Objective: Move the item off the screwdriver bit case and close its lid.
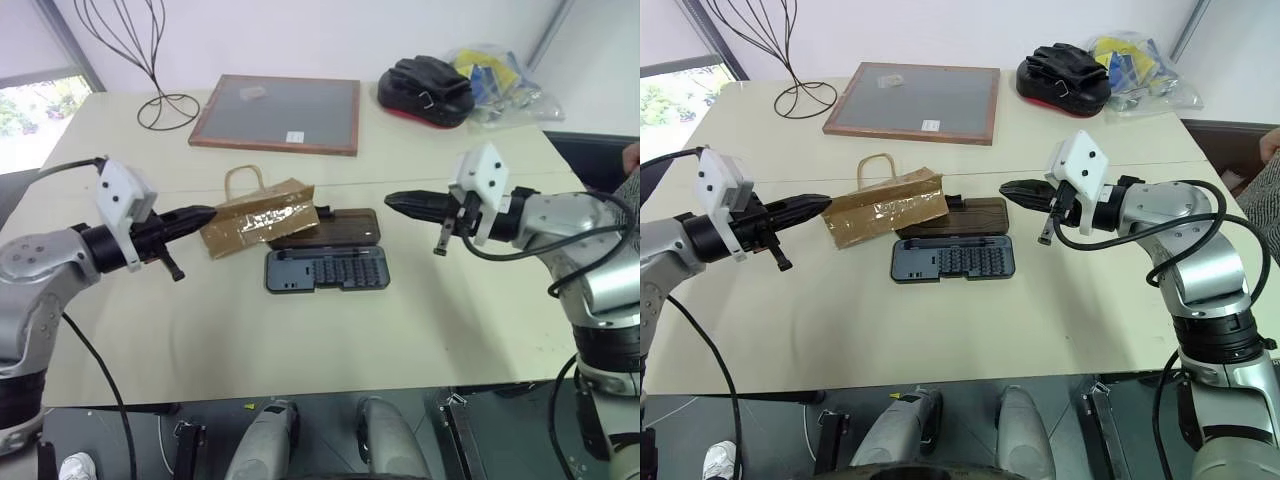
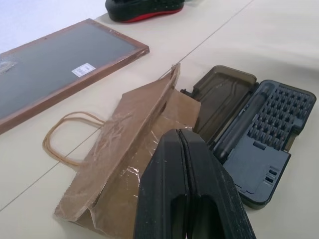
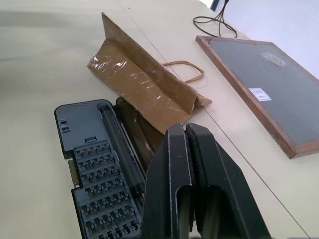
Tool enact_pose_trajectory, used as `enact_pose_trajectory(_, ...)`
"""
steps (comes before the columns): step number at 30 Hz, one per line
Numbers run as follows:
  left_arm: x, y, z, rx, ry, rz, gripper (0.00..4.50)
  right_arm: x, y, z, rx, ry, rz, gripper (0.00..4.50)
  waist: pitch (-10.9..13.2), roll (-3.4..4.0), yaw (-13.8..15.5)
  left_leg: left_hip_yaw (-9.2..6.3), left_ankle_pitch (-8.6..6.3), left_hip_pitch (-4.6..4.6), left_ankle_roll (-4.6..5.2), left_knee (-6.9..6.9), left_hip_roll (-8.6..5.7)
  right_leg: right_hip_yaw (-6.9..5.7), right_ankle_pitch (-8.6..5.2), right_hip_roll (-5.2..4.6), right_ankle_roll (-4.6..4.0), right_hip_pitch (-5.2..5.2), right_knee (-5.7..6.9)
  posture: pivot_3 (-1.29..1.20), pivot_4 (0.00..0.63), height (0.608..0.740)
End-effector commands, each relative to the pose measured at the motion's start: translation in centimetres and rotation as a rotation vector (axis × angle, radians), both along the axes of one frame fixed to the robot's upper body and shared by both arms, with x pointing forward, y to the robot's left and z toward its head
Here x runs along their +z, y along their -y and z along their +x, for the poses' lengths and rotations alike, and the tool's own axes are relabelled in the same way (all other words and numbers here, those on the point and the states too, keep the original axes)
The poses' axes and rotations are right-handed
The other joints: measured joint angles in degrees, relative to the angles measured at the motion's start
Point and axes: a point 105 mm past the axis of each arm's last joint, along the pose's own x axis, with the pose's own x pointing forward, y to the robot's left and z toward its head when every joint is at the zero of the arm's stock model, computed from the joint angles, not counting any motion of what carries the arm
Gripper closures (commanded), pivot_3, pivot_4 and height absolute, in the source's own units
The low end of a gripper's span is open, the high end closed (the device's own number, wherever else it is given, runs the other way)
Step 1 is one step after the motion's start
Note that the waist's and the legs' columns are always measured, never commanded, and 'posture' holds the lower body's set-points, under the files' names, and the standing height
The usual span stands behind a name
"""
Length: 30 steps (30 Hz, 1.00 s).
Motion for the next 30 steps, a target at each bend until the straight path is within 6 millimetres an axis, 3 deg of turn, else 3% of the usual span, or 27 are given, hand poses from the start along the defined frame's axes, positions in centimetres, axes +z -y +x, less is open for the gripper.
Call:
enact_pose_trajectory(1,1.0,0.5,-0.1,-0.012,0.051,0.011,4.50,1.3,-0.6,-0.1,0.013,0.069,0.019,4.42,0.0,0.00,0.0,0.00,0.00,0.00,0.00,0.01,0.00,0.00,0.00,0.00,0.00,0.00,0.01,0.00,0.150,0.734)
enact_pose_trajectory(2,0.9,0.6,-0.1,-0.012,0.050,0.010,4.50,1.4,-0.6,0.0,0.012,0.072,0.022,4.42,0.0,0.00,0.0,0.00,0.00,0.00,0.00,0.01,0.00,0.00,0.00,0.00,0.00,0.00,0.01,0.00,0.150,0.734)
enact_pose_trajectory(5,0.8,0.7,0.0,-0.015,0.047,0.007,4.50,1.2,-1.4,0.9,0.015,0.089,0.014,3.56,0.0,0.00,-0.1,0.01,0.00,0.00,0.00,0.08,0.00,0.01,0.01,0.01,0.00,0.00,0.09,0.00,0.150,0.734)
enact_pose_trajectory(7,0.8,0.9,0.0,-0.020,0.046,0.006,4.50,0.7,-2.4,1.4,0.040,0.119,-0.044,2.72,0.0,0.00,-0.3,0.02,0.00,0.01,0.00,0.13,0.00,0.01,0.01,0.02,-0.01,-0.01,0.14,0.00,0.150,0.734)
enact_pose_trajectory(12,0.8,1.3,0.3,-0.031,0.051,0.001,4.50,0.2,-5.3,2.6,0.156,0.142,-0.081,0.05,0.0,0.00,-0.3,0.03,0.01,0.00,-0.02,0.18,0.00,0.01,0.03,0.05,-0.02,-0.01,0.17,0.00,0.150,0.734)
enact_pose_trajectory(16,0.8,1.8,0.7,-0.033,0.060,0.002,4.50,-1.0,-8.8,4.6,0.296,0.199,-0.225,0.05,0.0,-0.01,-0.6,0.05,0.07,0.01,-0.12,0.23,-0.01,0.03,0.05,0.06,-0.04,-0.06,0.34,0.00,0.150,0.734)
enact_pose_trajectory(22,0.6,2.1,0.4,-0.025,0.067,0.003,4.50,-1.7,-13.3,7.1,0.366,0.223,-0.257,0.05,0.0,-0.02,-0.9,0.00,0.34,0.01,-0.58,0.22,-0.01,0.04,0.04,0.08,-0.07,-0.22,0.67,0.00,0.150,0.734)
enact_pose_trajectory(30,0.0,1.5,-0.7,0.025,0.059,0.008,4.50,-2.6,-14.3,9.8,0.242,0.265,-0.287,0.05,0.0,-0.02,-1.9,-0.13,0.42,0.00,-0.72,0.14,-0.03,0.06,0.05,0.11,-0.10,-0.28,0.76,0.00,0.150,0.734)
